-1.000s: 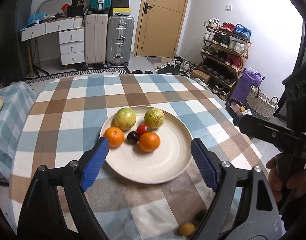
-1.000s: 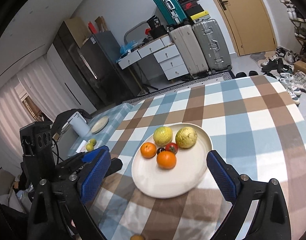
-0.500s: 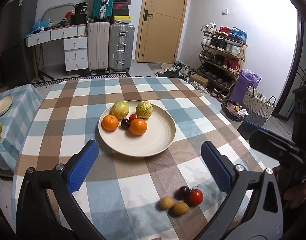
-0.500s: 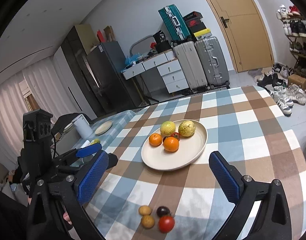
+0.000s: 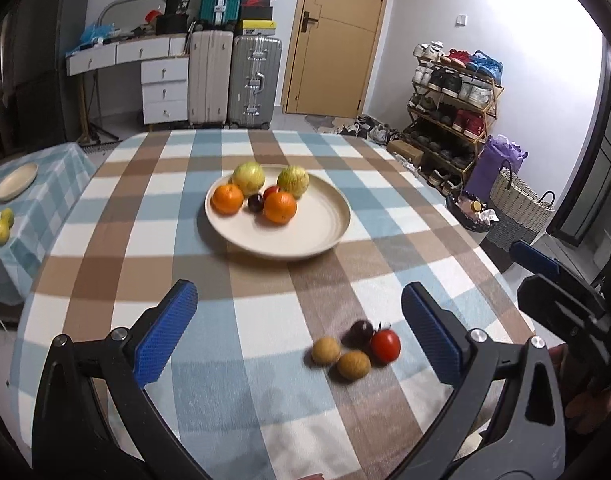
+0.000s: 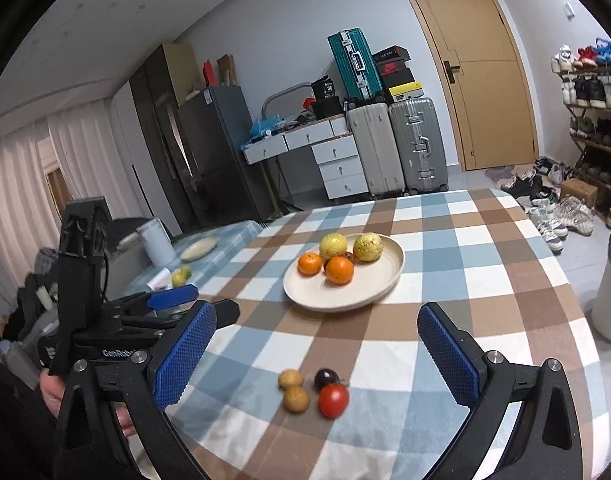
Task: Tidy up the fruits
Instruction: 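Withdraw both tools from the plate back to the remaining loose fruits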
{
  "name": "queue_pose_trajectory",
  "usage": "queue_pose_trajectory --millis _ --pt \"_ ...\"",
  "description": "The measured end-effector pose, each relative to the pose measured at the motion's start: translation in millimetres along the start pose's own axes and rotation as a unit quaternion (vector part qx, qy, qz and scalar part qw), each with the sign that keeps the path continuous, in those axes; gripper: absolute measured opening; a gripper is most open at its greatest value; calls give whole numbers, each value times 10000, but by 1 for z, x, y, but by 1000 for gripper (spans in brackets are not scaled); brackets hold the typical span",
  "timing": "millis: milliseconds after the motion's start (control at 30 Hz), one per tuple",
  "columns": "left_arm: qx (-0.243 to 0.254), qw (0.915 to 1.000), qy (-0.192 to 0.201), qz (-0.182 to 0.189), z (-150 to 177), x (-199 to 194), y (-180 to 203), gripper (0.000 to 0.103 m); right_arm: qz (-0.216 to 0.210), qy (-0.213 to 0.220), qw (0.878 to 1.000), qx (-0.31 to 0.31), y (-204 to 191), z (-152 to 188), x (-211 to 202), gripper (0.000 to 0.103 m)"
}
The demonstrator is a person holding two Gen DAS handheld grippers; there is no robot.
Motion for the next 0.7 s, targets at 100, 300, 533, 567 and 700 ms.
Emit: queue_pose_trajectory --millis 100,300,533,567,700 --pt "-131 9999 -82 16 11 5 -5 102 141 -48 9999 -84 -1 11 1 103" --pt "-197 9992 -355 -35 34 21 -10 102 167 -370 9991 146 7 35 14 103" --pt "-118 9981 -590 -100 56 39 -12 102 219 -702 9965 392 19 60 35 103" --pt "-121 9980 -619 -93 58 41 -12 102 187 -756 9961 419 20 63 39 103" --pt "-70 9977 -664 -104 61 50 -13 102 -77 -1096 9920 616 25 71 58 103"
Point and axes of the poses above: each gripper's, at about its wrist camera, not at the fingertips, and x roughly the way its jaws point, y to its right, z to its underside, the point moved 6 cm from there along x, roughly the way its jaws point, and after that the axes turned 12 degrees about -y, right-handed, at the moved point
